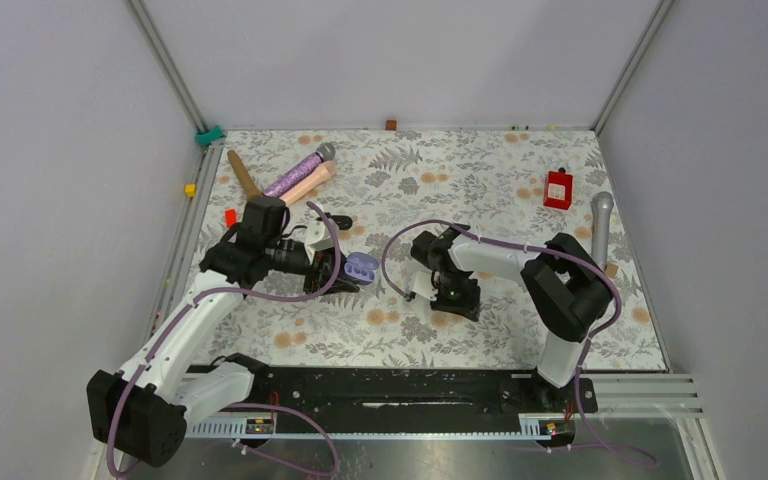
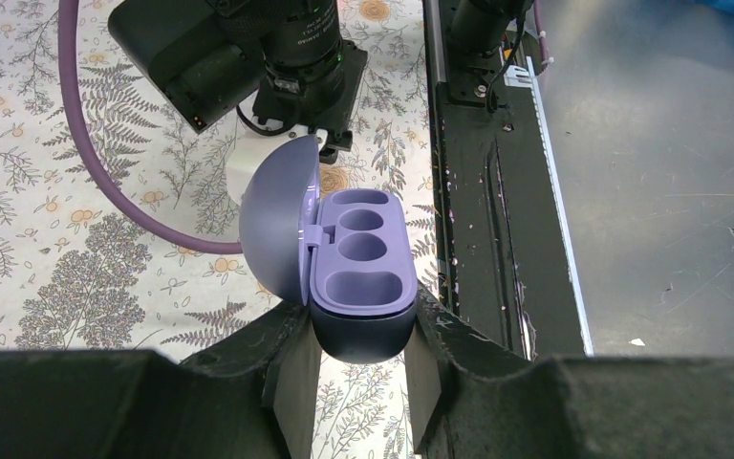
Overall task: Insert the wireless bluetooth earbuds into the charging case
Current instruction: Pick up the earbud from the center of the board.
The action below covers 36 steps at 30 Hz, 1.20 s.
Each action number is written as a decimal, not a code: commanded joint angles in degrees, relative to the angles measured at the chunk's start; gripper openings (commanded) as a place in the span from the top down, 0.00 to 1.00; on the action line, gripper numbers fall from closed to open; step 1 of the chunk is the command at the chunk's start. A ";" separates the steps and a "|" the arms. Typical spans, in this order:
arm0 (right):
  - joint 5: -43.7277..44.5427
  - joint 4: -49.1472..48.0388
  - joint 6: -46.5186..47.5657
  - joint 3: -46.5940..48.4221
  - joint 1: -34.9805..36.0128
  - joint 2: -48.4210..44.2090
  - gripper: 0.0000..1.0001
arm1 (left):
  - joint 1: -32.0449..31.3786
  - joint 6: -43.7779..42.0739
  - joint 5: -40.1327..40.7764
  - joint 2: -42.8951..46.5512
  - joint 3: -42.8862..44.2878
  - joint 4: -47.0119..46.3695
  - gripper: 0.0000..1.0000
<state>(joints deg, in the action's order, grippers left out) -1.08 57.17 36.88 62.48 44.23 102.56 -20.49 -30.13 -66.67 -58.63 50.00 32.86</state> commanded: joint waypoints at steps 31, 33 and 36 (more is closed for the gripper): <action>7.28 -10.22 5.92 -2.75 -2.09 -10.51 0.77 | 0.38 -0.56 -1.74 -1.27 0.10 -2.28 1.00; 3.92 -8.25 5.23 -0.59 -4.53 -8.79 0.77 | 0.44 -0.54 -1.62 -1.14 0.10 -2.25 1.00; -1.50 -6.46 4.84 2.14 -8.58 -6.57 0.76 | 0.47 -0.47 -1.65 -1.11 0.10 -2.32 1.00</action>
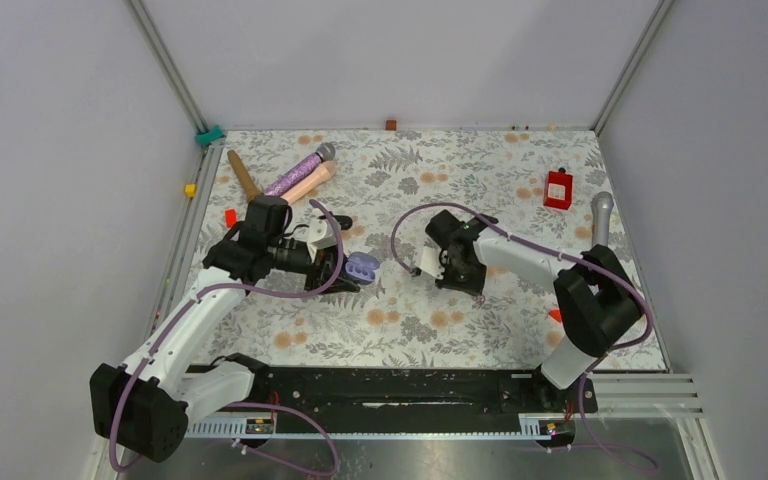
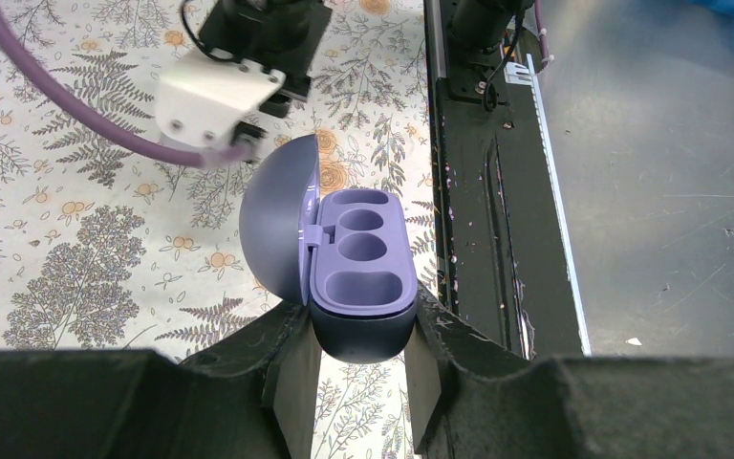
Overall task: Insert the wireless bluetooth earbuds into the charging case
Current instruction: Pick up the earbud from the center of the board.
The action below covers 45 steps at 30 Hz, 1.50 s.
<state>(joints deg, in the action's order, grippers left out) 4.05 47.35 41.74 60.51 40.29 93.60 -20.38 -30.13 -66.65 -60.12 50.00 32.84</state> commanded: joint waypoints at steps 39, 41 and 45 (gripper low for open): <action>-12.69 9.38 4.31 8.23 -13.57 11.10 0.63 | 0.81 -0.37 -1.49 -0.50 0.11 -2.25 1.00; -12.69 9.26 3.73 8.30 -13.56 11.15 0.63 | 0.80 -0.37 -1.49 -0.51 0.18 -2.26 1.00; -13.00 9.34 2.71 8.46 -13.49 11.26 0.63 | 0.79 -0.37 -1.55 -0.42 0.11 -2.25 1.00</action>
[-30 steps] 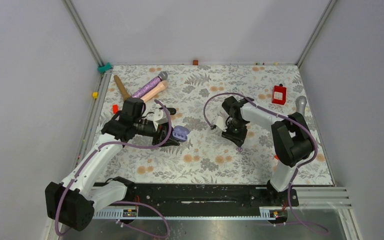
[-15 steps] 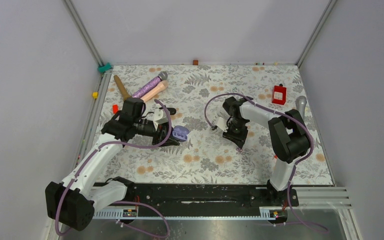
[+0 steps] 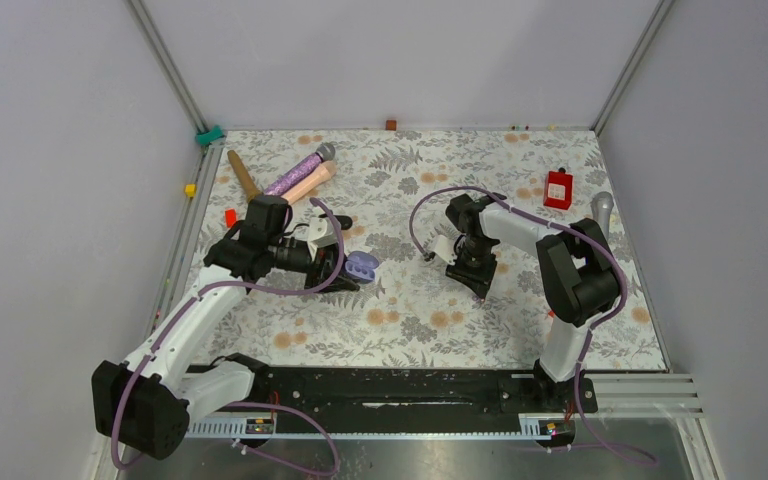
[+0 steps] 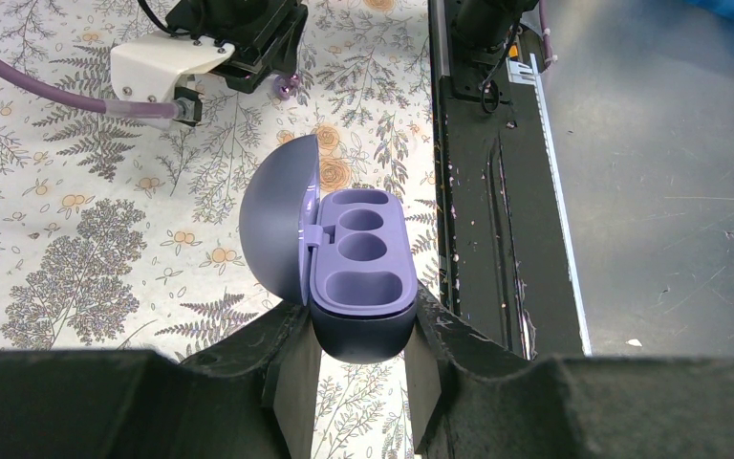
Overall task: Insert the wireless bluetooth earbuds into the charging case
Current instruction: Pick up the earbud from the center of the board.
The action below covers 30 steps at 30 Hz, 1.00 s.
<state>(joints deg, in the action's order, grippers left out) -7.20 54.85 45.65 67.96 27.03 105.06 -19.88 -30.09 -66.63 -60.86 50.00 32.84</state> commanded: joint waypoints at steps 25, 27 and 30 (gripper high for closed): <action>-0.10 1.58 -6.16 -1.23 2.15 -1.17 0.63 | 0.33 -0.29 -2.10 0.99 0.18 -2.25 1.00; -1.38 1.88 -6.23 -1.21 2.14 -1.74 0.63 | 0.30 -0.24 -2.14 1.21 0.16 -2.24 1.00; -3.48 0.67 -5.98 -2.22 2.07 -4.96 0.62 | 0.29 -0.32 -2.11 1.43 0.07 -2.27 1.00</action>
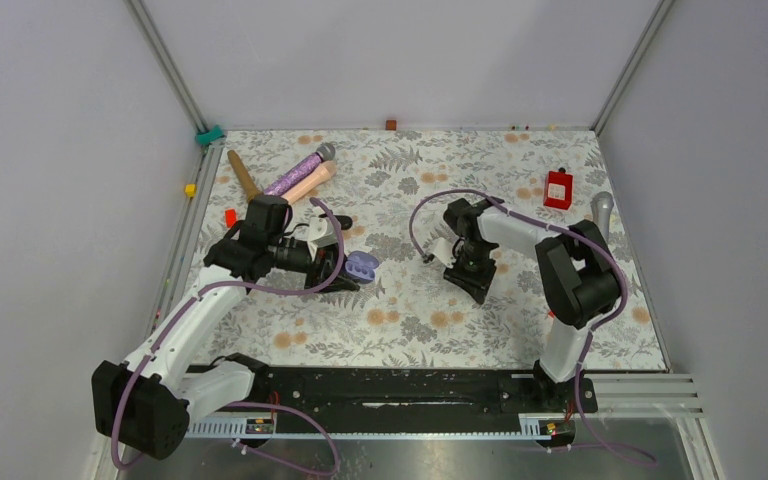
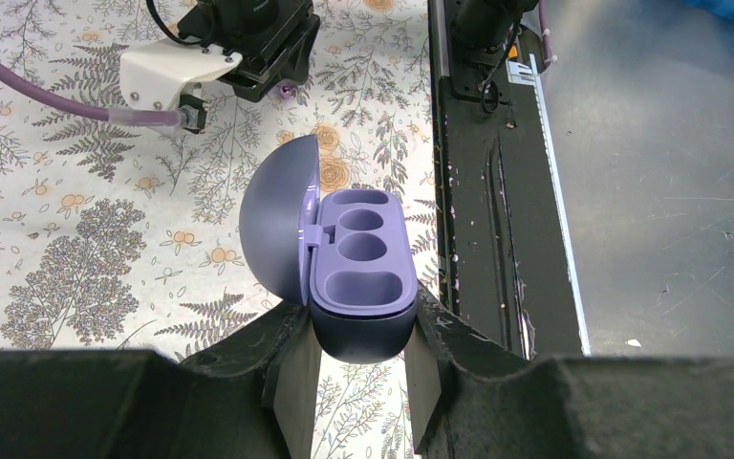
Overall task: Insert the wireless bluetooth earbuds into the charging case
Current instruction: Pick up the earbud from the center of the board.
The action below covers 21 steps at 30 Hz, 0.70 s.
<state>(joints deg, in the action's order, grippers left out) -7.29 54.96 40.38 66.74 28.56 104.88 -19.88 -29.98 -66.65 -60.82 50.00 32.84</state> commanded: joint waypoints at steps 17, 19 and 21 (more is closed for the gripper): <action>4.48 -5.84 -8.84 -2.02 -1.66 -5.24 0.72 | 0.32 -0.50 -2.23 1.31 0.20 -2.21 1.00; 6.33 -5.92 -9.97 -2.05 -1.66 -4.05 0.75 | 0.33 -0.52 -2.34 1.27 0.19 -2.26 1.00; 7.00 -5.36 -10.94 -1.94 -1.66 -3.08 0.77 | 0.31 -0.51 -2.40 1.30 0.19 -2.25 1.00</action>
<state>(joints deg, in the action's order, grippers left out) -4.25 49.15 32.97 64.88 27.14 100.03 -19.79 -29.95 -66.65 -60.82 50.00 32.84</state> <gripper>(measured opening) 0.248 0.330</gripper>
